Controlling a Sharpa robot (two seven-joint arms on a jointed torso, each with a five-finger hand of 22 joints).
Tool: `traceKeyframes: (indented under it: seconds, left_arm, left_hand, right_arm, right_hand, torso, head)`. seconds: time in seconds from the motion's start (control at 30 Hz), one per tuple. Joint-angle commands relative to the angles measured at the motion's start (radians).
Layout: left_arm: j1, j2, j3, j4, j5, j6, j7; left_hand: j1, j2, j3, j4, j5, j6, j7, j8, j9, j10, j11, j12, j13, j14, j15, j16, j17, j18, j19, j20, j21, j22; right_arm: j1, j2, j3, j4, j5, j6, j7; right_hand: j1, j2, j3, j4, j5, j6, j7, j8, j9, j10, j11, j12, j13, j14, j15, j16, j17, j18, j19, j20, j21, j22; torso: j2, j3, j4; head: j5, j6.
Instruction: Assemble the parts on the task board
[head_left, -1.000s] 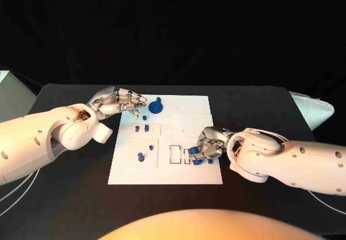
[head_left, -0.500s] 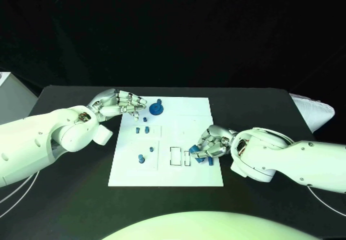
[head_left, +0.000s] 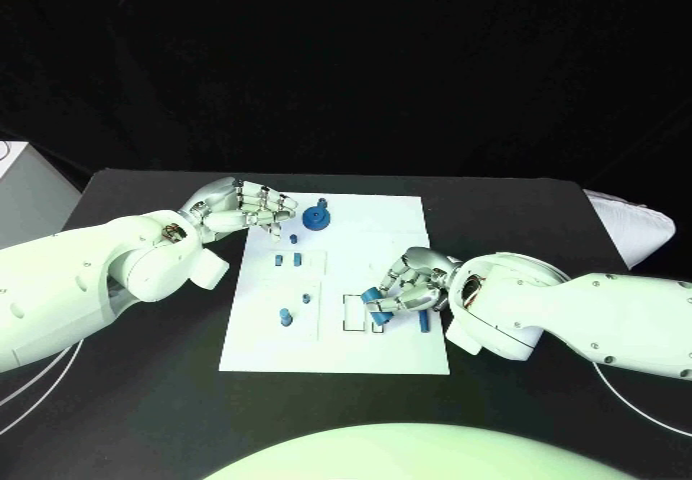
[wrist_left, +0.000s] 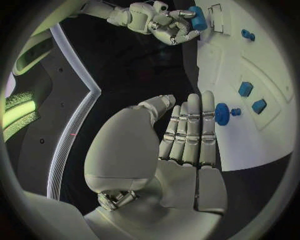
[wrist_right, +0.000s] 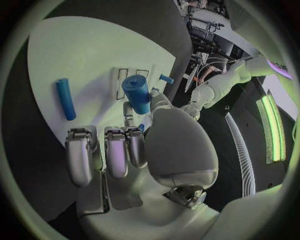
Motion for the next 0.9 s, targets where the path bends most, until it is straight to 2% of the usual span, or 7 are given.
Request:
traceKeyframes:
  seconds: [0.03, 0.1, 0.23, 0.53, 0.9]
  left_arm:
    - [0.0, 0.003, 0.001, 0.002, 0.007, 0.017, 0.002]
    - [0.0, 0.003, 0.001, 0.002, 0.007, 0.017, 0.002]
    - [0.0, 0.002, 0.001, 0.002, 0.007, 0.017, 0.002]
    - [0.0, -0.001, 0.001, 0.004, 0.007, 0.017, 0.001]
    - [0.0, -0.003, 0.001, 0.005, 0.007, 0.017, -0.001]
  left_hand:
    - [0.001, 0.003, -0.003, 0.005, 0.001, -0.004, 0.007, 0.004, -0.001, -0.006, -0.003, -0.004, 0.001, -0.002, 0.004, -0.005, 0.002, 0.014, -0.008, 0.002, 0.005, 0.002]
    - [0.001, 0.003, -0.003, 0.005, 0.001, -0.004, 0.007, 0.004, -0.001, -0.006, -0.003, -0.004, 0.001, -0.002, 0.004, -0.005, 0.002, 0.014, -0.008, 0.002, 0.005, 0.002]
    - [0.001, 0.003, -0.003, 0.005, 0.001, -0.004, 0.007, 0.004, -0.001, -0.006, -0.003, -0.004, 0.001, -0.002, 0.004, -0.005, 0.002, 0.014, -0.008, 0.002, 0.005, 0.002]
    - [-0.001, 0.003, -0.003, 0.007, 0.002, -0.004, 0.007, 0.005, -0.002, -0.008, -0.002, -0.005, 0.001, -0.003, 0.005, -0.005, 0.002, 0.014, -0.009, 0.003, 0.004, 0.001]
    - [-0.002, 0.003, -0.003, 0.008, 0.002, -0.004, 0.007, 0.005, -0.002, -0.009, -0.002, -0.005, 0.001, -0.003, 0.005, -0.005, 0.002, 0.014, -0.009, 0.003, 0.004, 0.001]
  right_arm:
    - [0.001, 0.017, 0.0, -0.012, -0.001, 0.034, -0.021]
    - [0.001, 0.034, 0.0, -0.024, -0.014, 0.041, -0.035]
    - [-0.003, 0.063, -0.001, -0.043, -0.036, 0.044, -0.053]
    - [-0.006, 0.092, -0.001, -0.069, -0.078, 0.022, -0.071]
    - [-0.007, 0.106, -0.001, -0.078, -0.092, 0.041, -0.073]
  right_hand:
    - [-0.037, 0.002, 0.003, 0.001, -0.009, 0.032, -0.02, 0.013, 0.003, 0.063, -0.009, 0.004, 0.214, 0.088, -0.009, 0.006, 0.2, -0.017, 0.089, -0.007, 0.007, 0.223]
    - [-0.069, 0.002, 0.001, 0.0, -0.032, 0.04, -0.025, 0.021, 0.003, 0.064, -0.013, 0.005, 0.215, 0.088, -0.012, 0.006, 0.201, -0.018, 0.09, -0.01, 0.009, 0.225]
    - [-0.093, 0.005, 0.003, 0.0, -0.068, 0.049, -0.031, 0.034, 0.005, 0.068, -0.018, 0.009, 0.22, 0.088, -0.017, 0.005, 0.199, -0.018, 0.09, -0.013, 0.009, 0.226]
    - [-0.101, 0.008, 0.004, 0.0, -0.079, 0.051, -0.032, 0.038, 0.006, 0.072, -0.019, 0.012, 0.224, 0.088, -0.018, 0.005, 0.2, -0.018, 0.09, -0.014, 0.01, 0.227]
    - [-0.108, 0.009, 0.004, 0.0, -0.085, 0.051, -0.033, 0.04, 0.006, 0.07, -0.02, 0.011, 0.223, 0.088, -0.018, 0.004, 0.198, -0.019, 0.091, -0.015, 0.011, 0.228]
  torso:
    - [0.0, -0.0005, 0.001]
    - [0.001, -0.0002, 0.0015]
    - [0.001, 0.0009, 0.0038]
    - [0.001, 0.0003, 0.0031]
    - [0.001, 0.0007, 0.0042]
  head:
    - [-0.002, -0.002]
    - [-0.003, -0.001]
    - [-0.002, -0.003]
    - [0.001, -0.004]
    - [0.003, -0.009]
